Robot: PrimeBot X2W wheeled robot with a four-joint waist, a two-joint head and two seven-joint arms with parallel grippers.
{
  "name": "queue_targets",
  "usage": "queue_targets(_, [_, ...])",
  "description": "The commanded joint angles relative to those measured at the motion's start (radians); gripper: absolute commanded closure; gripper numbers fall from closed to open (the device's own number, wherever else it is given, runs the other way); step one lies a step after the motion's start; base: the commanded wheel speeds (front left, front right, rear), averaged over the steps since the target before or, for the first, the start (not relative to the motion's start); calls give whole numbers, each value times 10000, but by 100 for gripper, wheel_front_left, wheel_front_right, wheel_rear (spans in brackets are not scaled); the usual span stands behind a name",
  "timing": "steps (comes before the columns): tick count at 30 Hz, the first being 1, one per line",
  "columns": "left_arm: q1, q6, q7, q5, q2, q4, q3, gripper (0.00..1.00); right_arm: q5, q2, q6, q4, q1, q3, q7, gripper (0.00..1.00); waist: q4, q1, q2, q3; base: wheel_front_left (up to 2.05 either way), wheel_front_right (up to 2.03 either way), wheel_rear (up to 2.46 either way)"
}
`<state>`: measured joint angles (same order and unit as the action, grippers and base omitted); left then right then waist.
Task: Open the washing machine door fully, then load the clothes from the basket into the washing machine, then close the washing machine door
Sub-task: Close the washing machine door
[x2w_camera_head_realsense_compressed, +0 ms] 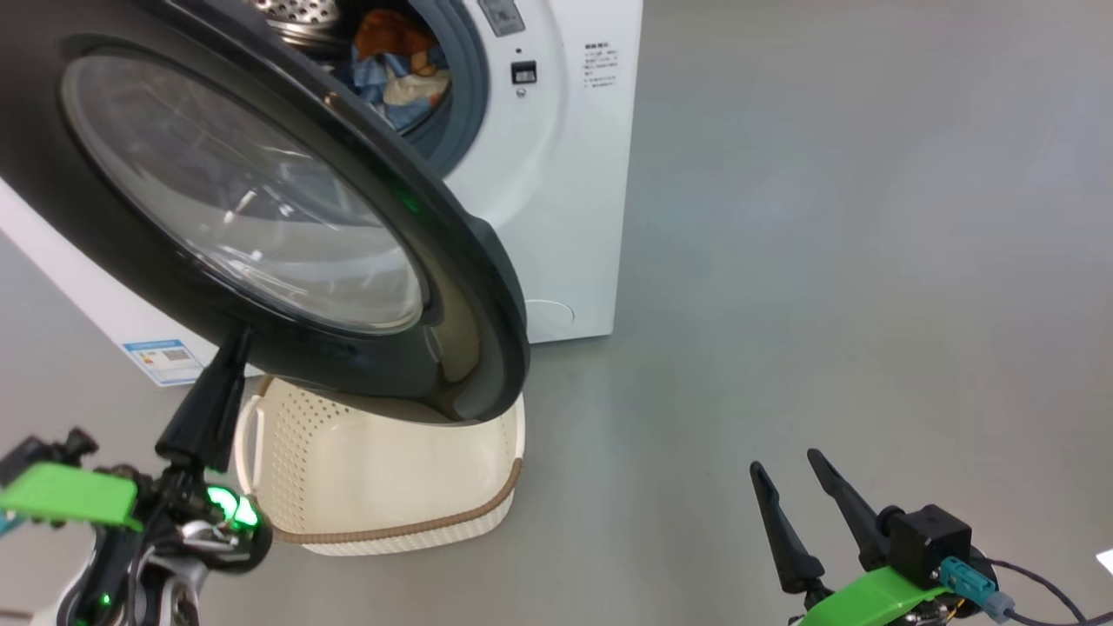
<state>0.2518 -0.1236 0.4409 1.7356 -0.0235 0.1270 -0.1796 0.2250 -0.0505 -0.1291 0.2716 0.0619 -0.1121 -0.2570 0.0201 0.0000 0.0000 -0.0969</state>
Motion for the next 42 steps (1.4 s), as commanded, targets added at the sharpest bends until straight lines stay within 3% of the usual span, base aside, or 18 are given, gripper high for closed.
queue_targets(1, [16,-71,-133,194,-268,-310,-285,100,58,3,-16,-185,44,-196,-48,0,-91,0,0,99,0,0,0])
queue_targets(7, [-575,-71,-884,309,-267,-499,-97,100,100,3,-16,-135,-64,-189,-48,0,-259,0,0,291,0,0,0])
queue_targets(9, [-754,-71,-1096,273,-267,-556,-72,69,107,3,-16,-115,-86,-208,-48,0,-293,0,0,360,0,0,0])
queue_targets(10, [-840,-71,-1204,252,-267,-593,-65,30,116,3,-16,-107,-95,-218,-48,0,-306,0,0,389,0,0,0])
queue_targets(11, [-925,-71,-1331,187,-267,-638,-73,0,122,3,-16,-99,-102,-227,-48,0,-317,0,0,422,0,0,0])
queue_targets(16, [-1235,-71,-2088,-525,-267,-1002,-159,0,119,3,-16,-62,-115,-304,-48,0,-327,0,0,517,0,0,0])
queue_targets(23, [-1449,-71,-3805,-2565,-314,-1917,-87,0,100,3,-16,-93,-101,-296,-48,0,-318,0,0,528,0,0,0])
queue_targets(32, [-1837,-71,-6645,-5227,-1787,-1748,1728,0,79,3,-16,-98,-146,-271,-48,0,-319,0,0,624,0,0,0])
queue_targets(37, [-1866,-71,-7000,-6239,-2291,-1374,2167,0,91,3,-16,-118,-161,-272,-48,0,-345,0,0,625,0,0,0])
queue_targets(42, [-1854,-71,-7022,-8671,-2038,-1352,1393,0,100,3,-16,-164,-147,-291,-48,0,-362,0,0,604,0,0,0])
